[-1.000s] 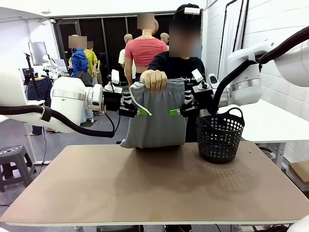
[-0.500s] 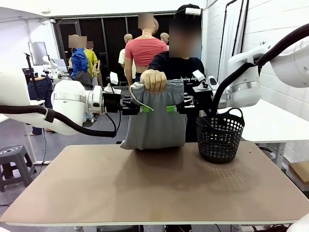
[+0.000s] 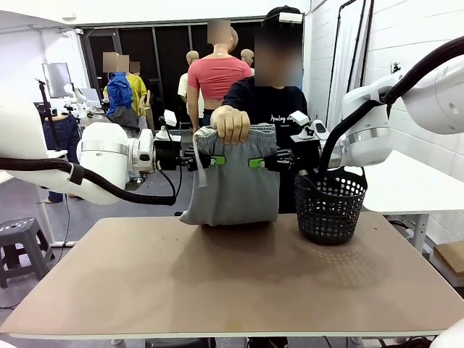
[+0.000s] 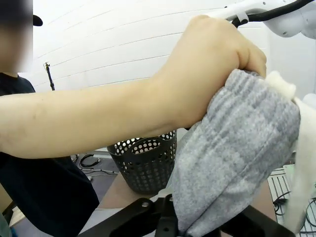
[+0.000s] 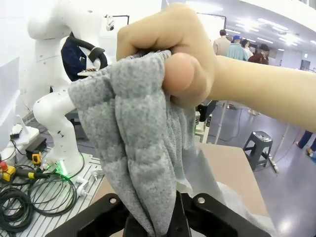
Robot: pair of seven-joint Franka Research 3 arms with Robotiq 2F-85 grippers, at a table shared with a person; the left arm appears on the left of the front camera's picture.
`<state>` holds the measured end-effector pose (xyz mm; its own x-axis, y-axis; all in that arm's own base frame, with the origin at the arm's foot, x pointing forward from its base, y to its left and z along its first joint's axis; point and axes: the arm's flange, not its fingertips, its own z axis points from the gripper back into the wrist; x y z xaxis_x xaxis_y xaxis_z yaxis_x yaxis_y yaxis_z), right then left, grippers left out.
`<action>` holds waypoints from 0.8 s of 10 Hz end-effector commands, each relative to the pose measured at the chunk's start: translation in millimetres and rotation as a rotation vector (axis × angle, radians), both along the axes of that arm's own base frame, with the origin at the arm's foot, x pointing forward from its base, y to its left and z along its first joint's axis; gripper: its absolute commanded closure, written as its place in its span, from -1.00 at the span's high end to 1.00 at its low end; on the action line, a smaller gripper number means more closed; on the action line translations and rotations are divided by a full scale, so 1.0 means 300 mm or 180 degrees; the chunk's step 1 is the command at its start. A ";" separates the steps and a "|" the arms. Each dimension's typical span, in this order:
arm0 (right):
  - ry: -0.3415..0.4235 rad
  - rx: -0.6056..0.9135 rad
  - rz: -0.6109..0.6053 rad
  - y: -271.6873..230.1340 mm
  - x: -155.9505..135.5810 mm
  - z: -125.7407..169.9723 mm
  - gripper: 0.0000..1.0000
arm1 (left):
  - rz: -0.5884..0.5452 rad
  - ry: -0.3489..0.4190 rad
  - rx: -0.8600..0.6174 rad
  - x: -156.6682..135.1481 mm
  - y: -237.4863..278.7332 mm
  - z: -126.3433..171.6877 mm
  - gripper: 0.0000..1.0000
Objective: Fold the training pants.
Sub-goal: Grab both ends of the Training pants handed by a person.
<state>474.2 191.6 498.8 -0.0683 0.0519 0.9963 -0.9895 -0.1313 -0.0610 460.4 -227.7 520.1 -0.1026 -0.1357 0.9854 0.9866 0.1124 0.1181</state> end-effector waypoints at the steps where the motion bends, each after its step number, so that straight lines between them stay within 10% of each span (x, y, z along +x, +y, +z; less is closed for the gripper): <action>1: 0.0109 0.0138 0.0092 0.003 0.030 0.028 -1.00 | 0.0054 0.0082 -0.0035 0.018 -0.004 -0.005 -1.00; 8: 0.0033 0.0032 0.0049 0.004 0.019 0.002 -1.00 | 0.0020 0.0073 -0.0009 0.017 0.005 -0.017 -1.00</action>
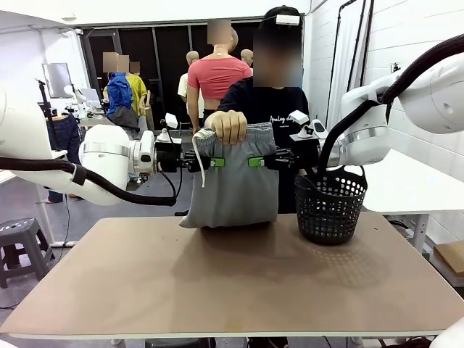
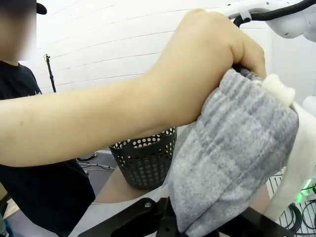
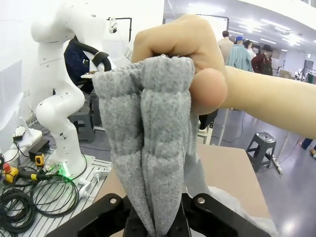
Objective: Fold the training pants.
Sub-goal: Grab both ends of the Training pants handed by a person, then release the ends of the Training pants and then grab the overlapped ends.
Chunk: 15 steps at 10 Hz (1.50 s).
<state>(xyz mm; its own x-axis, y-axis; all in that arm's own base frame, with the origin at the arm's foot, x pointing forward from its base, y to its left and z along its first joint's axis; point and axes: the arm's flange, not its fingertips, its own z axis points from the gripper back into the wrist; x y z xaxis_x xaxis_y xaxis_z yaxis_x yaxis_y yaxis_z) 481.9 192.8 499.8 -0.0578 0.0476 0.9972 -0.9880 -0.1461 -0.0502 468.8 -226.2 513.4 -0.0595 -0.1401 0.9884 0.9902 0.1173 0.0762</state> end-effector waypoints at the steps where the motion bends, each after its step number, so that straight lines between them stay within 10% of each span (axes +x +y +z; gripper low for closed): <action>1: -0.0003 0.0021 0.0001 0.000 -0.006 -0.001 -1.00 | 0.0003 -0.0063 -0.0022 -0.011 0.000 0.005 -1.00; 15: -0.0003 0.0021 0.0001 0.000 -0.006 -0.001 -1.00 | 0.0003 -0.0063 -0.0022 -0.011 0.000 0.005 -1.00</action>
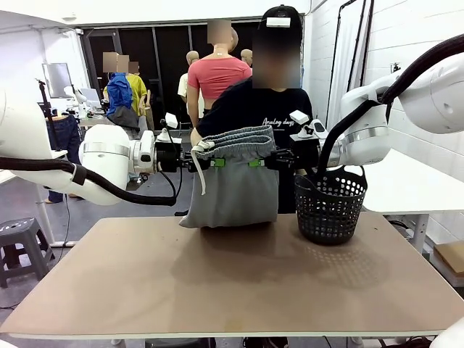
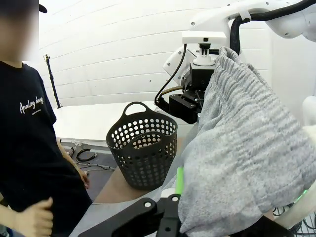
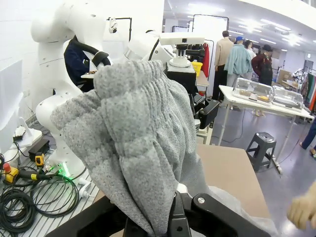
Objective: Fold the training pants.
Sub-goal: Release the ends of the Training pants and then grab the overlapped ends.
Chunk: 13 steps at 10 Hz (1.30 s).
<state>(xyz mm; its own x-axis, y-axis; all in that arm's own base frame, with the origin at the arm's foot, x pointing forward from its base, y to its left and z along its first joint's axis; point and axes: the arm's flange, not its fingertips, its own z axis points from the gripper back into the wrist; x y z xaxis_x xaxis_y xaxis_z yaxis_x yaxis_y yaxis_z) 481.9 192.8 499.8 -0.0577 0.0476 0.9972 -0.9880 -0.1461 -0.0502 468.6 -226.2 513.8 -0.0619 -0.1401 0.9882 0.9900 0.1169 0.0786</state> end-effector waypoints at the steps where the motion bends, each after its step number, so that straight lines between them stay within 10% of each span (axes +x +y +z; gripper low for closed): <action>1: -0.0003 0.0021 0.0001 0.000 -0.006 -0.001 -1.00 | 0.0004 -0.0056 -0.0022 -0.011 0.000 0.004 -1.00; 13: -0.0003 0.0021 0.0001 0.000 -0.006 -0.001 -1.00 | 0.0004 -0.0056 -0.0022 -0.011 0.000 0.004 -1.00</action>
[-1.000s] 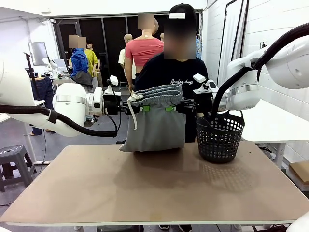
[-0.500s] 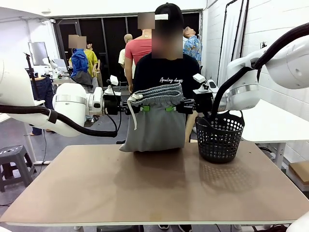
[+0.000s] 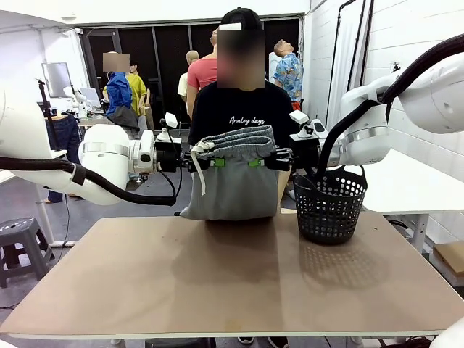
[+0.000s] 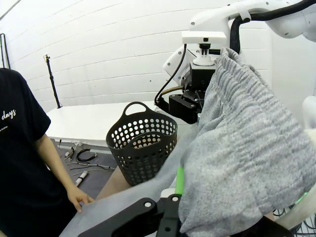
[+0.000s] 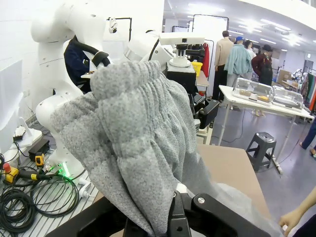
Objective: Fold the training pants.
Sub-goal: Release the ends of the Training pants and then grab the overlapped ends.
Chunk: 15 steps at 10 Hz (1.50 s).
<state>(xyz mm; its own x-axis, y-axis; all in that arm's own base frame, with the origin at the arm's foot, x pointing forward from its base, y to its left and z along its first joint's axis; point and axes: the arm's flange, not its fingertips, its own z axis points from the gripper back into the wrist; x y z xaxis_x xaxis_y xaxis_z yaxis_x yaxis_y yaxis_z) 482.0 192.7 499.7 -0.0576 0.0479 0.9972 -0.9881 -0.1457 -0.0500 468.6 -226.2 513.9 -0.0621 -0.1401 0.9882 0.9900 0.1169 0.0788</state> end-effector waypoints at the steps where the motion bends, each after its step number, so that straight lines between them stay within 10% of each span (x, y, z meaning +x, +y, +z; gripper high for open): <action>1: -0.0004 0.0022 0.0002 0.000 -0.007 -0.001 -1.00 | 0.0004 -0.0055 -0.0022 -0.011 0.000 0.004 -1.00; 15: -0.0004 0.0022 0.0002 0.000 -0.007 -0.001 -1.00 | 0.0004 -0.0055 -0.0022 -0.011 0.000 0.004 -1.00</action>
